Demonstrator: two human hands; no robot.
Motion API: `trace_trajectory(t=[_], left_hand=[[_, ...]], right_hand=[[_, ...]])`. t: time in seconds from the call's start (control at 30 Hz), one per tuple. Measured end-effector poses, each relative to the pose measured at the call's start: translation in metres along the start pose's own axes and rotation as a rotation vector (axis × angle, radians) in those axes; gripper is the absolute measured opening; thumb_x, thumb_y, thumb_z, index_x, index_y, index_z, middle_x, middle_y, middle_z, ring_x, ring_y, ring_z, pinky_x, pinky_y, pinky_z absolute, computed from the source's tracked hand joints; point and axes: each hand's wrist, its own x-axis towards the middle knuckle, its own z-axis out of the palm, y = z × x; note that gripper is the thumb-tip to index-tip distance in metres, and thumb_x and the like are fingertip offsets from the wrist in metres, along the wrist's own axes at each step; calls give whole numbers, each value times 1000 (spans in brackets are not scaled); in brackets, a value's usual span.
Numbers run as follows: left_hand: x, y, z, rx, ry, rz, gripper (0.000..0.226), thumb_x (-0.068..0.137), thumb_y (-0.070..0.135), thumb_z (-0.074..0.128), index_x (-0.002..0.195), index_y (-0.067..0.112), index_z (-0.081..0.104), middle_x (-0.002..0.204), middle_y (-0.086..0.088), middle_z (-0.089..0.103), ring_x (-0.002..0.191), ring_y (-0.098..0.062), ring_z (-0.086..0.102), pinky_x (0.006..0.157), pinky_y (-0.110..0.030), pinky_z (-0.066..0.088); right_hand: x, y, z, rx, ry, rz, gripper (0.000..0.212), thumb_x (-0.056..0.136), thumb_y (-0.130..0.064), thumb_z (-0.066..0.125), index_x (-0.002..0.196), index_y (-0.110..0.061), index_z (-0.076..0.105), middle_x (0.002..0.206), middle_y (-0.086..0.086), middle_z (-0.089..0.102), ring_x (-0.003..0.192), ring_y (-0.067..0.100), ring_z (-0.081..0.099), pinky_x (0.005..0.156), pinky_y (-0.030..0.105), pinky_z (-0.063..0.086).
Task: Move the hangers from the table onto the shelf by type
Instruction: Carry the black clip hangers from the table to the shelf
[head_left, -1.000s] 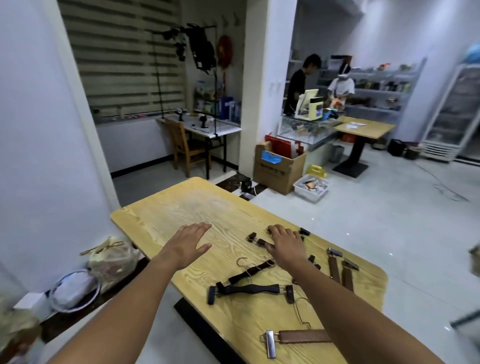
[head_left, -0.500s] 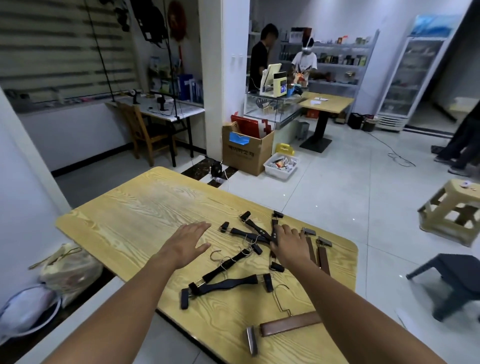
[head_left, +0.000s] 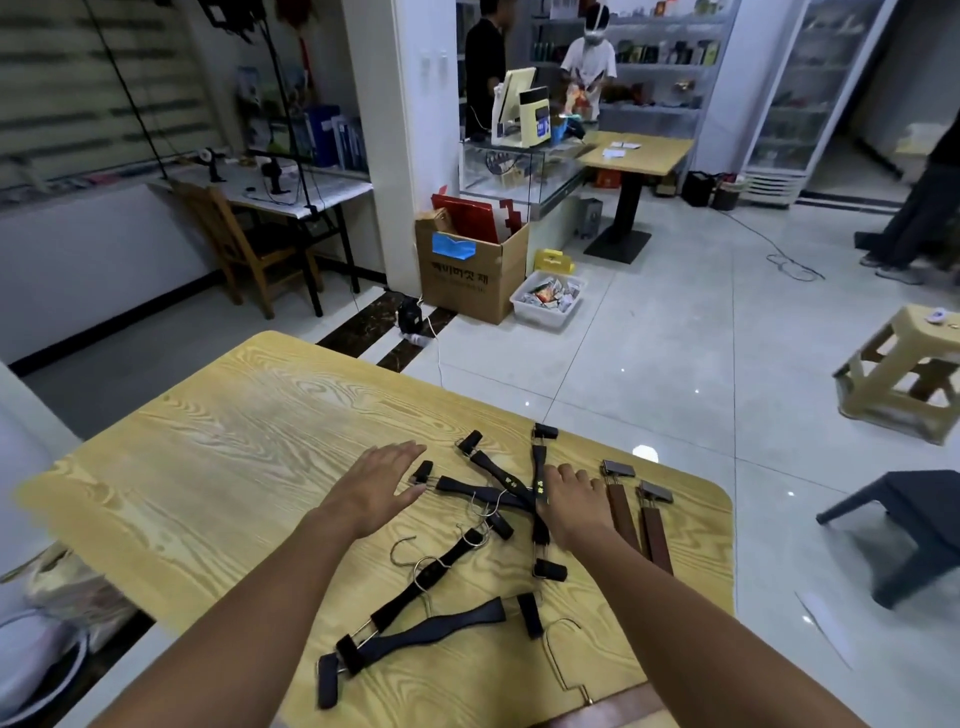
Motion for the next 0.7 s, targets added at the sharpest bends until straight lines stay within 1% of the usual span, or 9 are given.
trace_trajectory(t=[0.17,0.3,0.47,0.57,0.7], left_hand=[[26,-5,15,-20,-45,-12,58,99,43,38,150,25,16,158,3,19,145,-13,16,121,-31,5],[34,-8,27,-46,-67,-30,58,99,42,39,150,24,18,157,2,20,144,-15,17,119,-31,8],[34,-18,45,-78,-98,-45,59,99,41,40,150,23,19,157,2,21,144,-15,18,118,-30,9],[31,-26,55,-98,-99,-57,58,98,41,41,150,23,20,156,3,22,143,-15,19,119,-30,11],[20,-38,71,-130,-116,-92,58,98,40,41,150,23,19,156,3,23,143,-16,20,120,-30,11]], right_hand=[[19,-3,22,-10,-39,-64,48,99,-34,42,142,-14,32,145,10,38,132,31,36,109,42,30],[19,-14,53,18,-103,-173,52,98,-35,45,145,-16,30,146,8,37,133,29,35,111,42,27],[9,-31,95,14,-223,-343,56,95,-36,50,144,-17,32,145,8,37,133,29,33,109,41,27],[3,-39,112,9,-273,-434,55,91,-36,55,140,-16,38,139,8,41,128,29,36,107,40,27],[-3,-52,131,-7,-317,-535,58,87,-42,60,135,-15,42,133,8,44,122,28,39,102,38,30]])
